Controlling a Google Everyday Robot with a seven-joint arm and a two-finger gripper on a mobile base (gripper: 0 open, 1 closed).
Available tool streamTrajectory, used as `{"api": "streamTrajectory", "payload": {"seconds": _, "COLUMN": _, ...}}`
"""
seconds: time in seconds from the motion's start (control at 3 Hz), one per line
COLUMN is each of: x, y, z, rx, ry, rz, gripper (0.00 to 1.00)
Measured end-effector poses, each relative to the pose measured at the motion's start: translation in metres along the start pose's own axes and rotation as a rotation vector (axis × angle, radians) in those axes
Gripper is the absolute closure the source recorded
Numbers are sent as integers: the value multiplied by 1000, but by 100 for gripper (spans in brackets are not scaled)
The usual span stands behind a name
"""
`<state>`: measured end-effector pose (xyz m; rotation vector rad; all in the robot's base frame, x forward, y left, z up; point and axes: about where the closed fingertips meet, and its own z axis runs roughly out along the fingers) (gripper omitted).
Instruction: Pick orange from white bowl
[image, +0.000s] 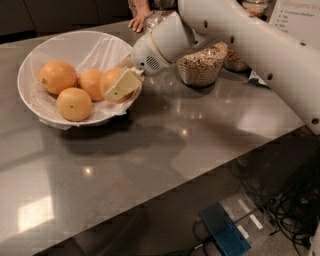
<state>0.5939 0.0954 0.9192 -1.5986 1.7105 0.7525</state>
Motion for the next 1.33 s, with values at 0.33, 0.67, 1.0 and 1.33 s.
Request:
{"api": "streamTrajectory", "payload": {"seconds": 0.33, "x": -12, "y": -6, "z": -29, "rx": 2, "ry": -66, "rz": -27, "gripper": 100}}
{"api": "streamTrajectory", "payload": {"seconds": 0.67, "x": -31, "y": -5, "z": -38, "rx": -8, "ry": -77, "rz": -77, "gripper": 100}}
{"api": "streamTrajectory", "payload": {"seconds": 1.0, "x": -55, "y": 6, "z": -35, "rx": -27, "ry": -54, "rz": -156, "gripper": 100}}
{"api": "streamTrajectory", "payload": {"seconds": 1.33, "x": -56, "y": 6, "z": -34, "rx": -30, "ry": -54, "rz": -157, "gripper": 100}}
